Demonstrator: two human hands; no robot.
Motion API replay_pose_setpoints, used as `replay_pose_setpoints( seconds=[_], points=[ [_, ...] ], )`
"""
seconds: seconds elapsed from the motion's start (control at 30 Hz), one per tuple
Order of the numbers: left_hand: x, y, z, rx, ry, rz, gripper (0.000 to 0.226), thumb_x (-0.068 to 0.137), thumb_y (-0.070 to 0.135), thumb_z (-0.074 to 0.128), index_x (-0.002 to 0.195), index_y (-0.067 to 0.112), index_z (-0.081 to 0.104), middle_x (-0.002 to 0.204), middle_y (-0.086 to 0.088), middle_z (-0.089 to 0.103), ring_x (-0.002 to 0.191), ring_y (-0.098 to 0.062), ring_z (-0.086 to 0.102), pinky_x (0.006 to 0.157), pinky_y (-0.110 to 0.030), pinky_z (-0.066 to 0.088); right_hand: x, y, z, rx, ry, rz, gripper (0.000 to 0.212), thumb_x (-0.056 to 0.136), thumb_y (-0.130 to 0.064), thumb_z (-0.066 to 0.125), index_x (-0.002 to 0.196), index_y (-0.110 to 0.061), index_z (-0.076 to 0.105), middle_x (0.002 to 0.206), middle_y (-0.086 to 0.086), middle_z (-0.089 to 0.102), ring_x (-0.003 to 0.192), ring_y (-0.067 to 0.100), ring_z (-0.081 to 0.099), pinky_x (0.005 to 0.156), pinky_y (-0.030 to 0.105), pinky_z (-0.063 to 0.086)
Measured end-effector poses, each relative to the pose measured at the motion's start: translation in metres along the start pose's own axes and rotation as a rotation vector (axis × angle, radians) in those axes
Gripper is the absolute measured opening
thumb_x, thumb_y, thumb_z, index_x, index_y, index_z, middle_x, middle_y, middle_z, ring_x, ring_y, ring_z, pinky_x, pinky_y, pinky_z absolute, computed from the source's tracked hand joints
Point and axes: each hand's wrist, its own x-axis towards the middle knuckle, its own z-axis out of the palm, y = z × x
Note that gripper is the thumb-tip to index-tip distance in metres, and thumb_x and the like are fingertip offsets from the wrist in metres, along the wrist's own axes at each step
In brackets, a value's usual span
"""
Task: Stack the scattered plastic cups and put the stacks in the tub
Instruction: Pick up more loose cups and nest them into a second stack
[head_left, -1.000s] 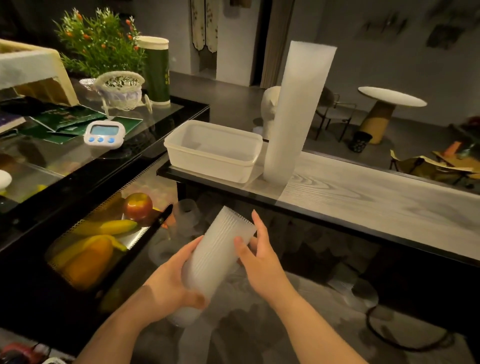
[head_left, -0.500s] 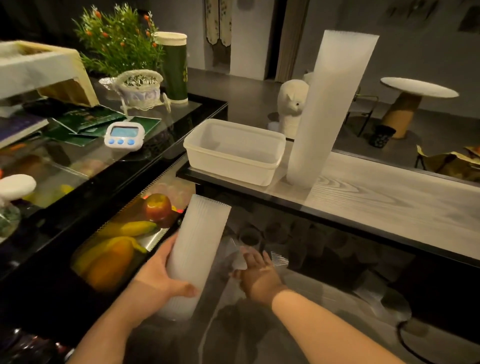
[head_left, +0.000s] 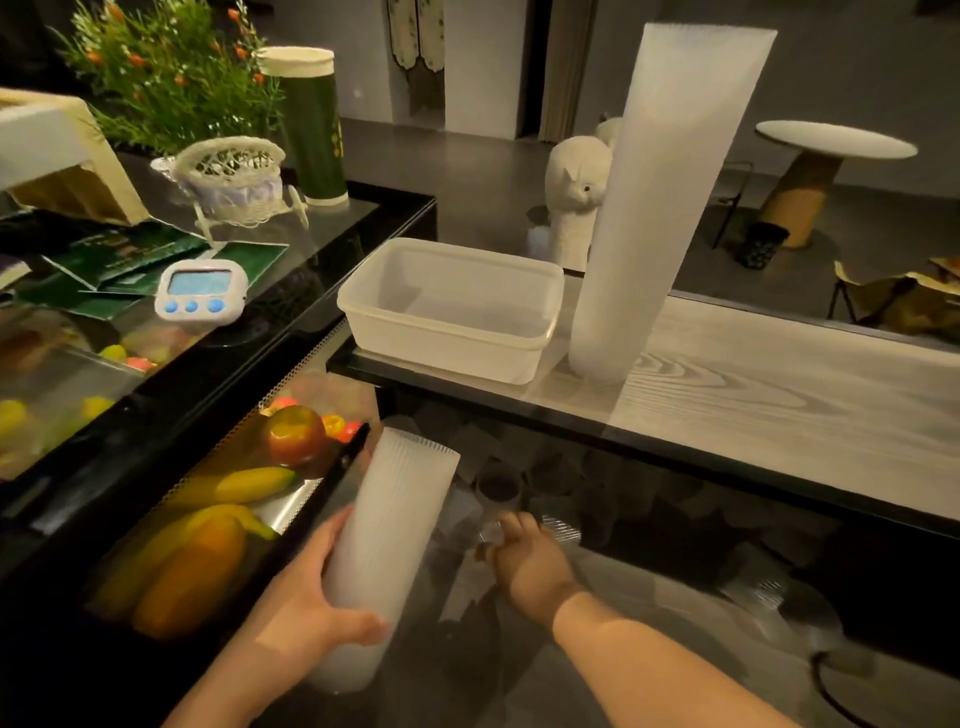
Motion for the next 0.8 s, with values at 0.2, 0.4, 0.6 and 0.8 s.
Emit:
replay_pose_setpoints(
  seconds=[0.2,0.4,0.6,0.8],
  points=[
    [0.005,0.005,0.001,0.088,-0.062,0.011,0.12,0.041,0.02,0.093,0.13,0.06,0.024,0.122,0.022,0.046,0.109,-0.01,0.05,0.088,-0.034,0.048,-0.04,0.013,0.004,0.581,0.087,0.338,0.042,0.092,-0.02,0.058,0.131,-0.038,0.057,0.137,-0.004,0.042,0.118,0.022,0.057,0.102,0.029,0.046],
    [0.004,0.023,0.015,0.163,-0.13,0.119,0.115,0.045,0.018,0.088,0.134,0.056,0.026,0.133,0.013,0.045,0.117,-0.012,0.046,0.093,-0.031,0.044,-0.086,0.052,-0.062,1.459,0.419,0.537,0.035,0.102,-0.015,0.049,0.1,-0.048,0.06,0.113,-0.006,0.062,0.106,0.024,0.062,0.07,0.037,0.059],
    [-0.008,0.045,0.037,0.284,-0.201,0.242,0.114,0.05,0.019,0.09,0.132,0.063,0.024,0.134,0.032,0.037,0.124,-0.002,0.039,0.113,-0.035,0.036,-0.114,0.061,-0.127,1.503,0.475,0.348,0.024,0.103,-0.032,0.045,0.121,-0.043,0.058,0.095,-0.017,0.069,0.094,0.009,0.069,0.09,0.046,0.057],
    [-0.028,0.063,0.046,0.36,-0.173,0.387,0.106,0.052,0.025,0.085,0.123,0.074,0.024,0.129,0.038,0.036,0.117,0.005,0.041,0.1,-0.025,0.042,-0.143,0.06,-0.143,1.367,0.42,0.335,0.029,0.103,-0.045,0.036,0.118,-0.047,0.061,0.104,-0.01,0.063,0.086,0.011,0.069,0.08,0.039,0.061]
  ],
)
